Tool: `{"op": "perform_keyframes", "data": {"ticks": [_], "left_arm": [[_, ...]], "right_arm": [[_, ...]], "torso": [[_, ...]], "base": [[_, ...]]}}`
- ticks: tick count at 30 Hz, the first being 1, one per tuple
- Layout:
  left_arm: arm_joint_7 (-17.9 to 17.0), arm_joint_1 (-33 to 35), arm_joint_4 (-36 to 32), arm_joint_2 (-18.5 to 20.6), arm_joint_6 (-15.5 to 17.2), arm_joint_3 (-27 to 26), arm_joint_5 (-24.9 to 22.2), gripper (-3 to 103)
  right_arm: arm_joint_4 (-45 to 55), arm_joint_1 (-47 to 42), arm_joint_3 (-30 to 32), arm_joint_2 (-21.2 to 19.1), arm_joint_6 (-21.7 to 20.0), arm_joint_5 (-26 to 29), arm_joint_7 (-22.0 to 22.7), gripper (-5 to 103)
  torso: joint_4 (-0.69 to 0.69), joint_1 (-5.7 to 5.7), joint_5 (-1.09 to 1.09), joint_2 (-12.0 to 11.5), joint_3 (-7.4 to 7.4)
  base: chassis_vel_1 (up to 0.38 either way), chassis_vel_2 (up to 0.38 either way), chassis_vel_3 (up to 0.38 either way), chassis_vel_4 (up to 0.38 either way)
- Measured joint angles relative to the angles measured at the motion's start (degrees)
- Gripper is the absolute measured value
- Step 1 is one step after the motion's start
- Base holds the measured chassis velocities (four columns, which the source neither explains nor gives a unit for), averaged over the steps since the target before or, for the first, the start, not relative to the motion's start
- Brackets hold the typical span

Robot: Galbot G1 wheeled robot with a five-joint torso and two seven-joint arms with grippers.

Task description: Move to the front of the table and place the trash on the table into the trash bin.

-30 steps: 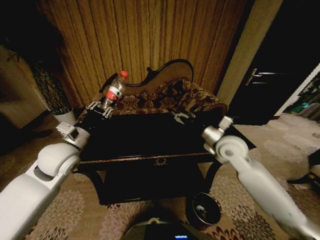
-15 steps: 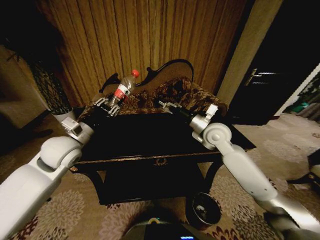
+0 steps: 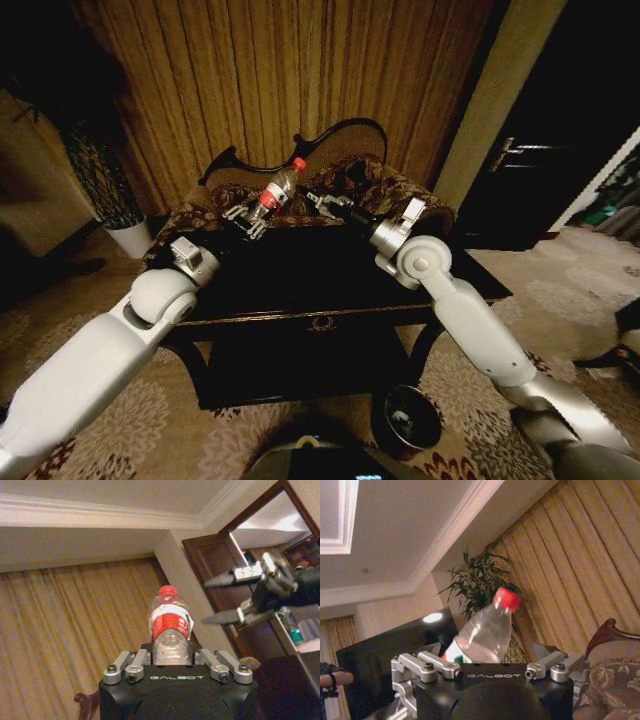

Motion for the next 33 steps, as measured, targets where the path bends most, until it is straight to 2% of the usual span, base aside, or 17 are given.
{"op": "perform_keyframes", "data": {"ticks": [21,23,25,27,28,30,31,33], "left_arm": [[0.86,-1.99,0.23,-3.44,1.08,4.95,2.76,33],[0.83,-1.88,0.22,-3.55,1.07,5.13,2.94,33],[0.78,-1.79,0.22,-4.0,1.05,5.42,3.46,33],[0.76,-1.77,0.22,-4.28,1.03,5.63,3.68,32],[0.72,-1.75,0.18,-4.58,1.01,5.91,3.92,32],[0.71,-1.74,0.16,-4.72,1.01,6.12,4.04,32],[0.7,-1.73,0.18,-4.82,1.02,6.37,4.14,32],[0.7,-1.67,0.19,-4.9,1.06,6.55,4.19,32]], "right_arm": [[-2.78,3.01,-3.1,1.9,-0.58,-1.36,-1.13,100],[-2.7,2.93,-3.04,1.89,-0.58,-1.58,-0.97,103],[-2.34,2.65,-2.78,1.82,-0.58,-1.97,-0.58,94],[-2.12,2.48,-2.52,1.74,-0.58,-2.05,-0.47,94],[-1.86,2.31,-2.23,1.55,-0.58,-2.08,-0.37,84],[-1.61,2.17,-2.02,1.35,-0.58,-2.08,-0.33,84],[-1.2,2.04,-1.79,1.0,-0.57,-2.08,-0.32,74],[-0.83,1.93,-1.62,0.7,-0.56,-2.08,-0.32,74]], "torso": [[0.01,0.0,-0.01,0.0,0.0],[0.01,0.0,-0.01,0.0,0.0],[0.01,0.0,-0.01,0.0,0.0],[0.01,0.0,-0.01,0.0,0.0],[0.01,0.0,-0.01,0.0,0.0],[0.01,0.0,-0.01,0.0,0.0],[0.0,0.0,0.0,0.0,0.0],[0.01,0.0,-0.01,0.0,0.0]], "base": [[0.0,0.0,0.0,0.0],[0.0,0.0,0.0,0.0],[0.0,0.0,0.0,0.0],[0.0,0.0,0.0,0.0],[0.0,0.0,0.0,0.0],[0.0,0.0,0.0,0.0],[0.0,0.0,0.0,0.0],[0.0,0.0,0.0,0.0]]}}
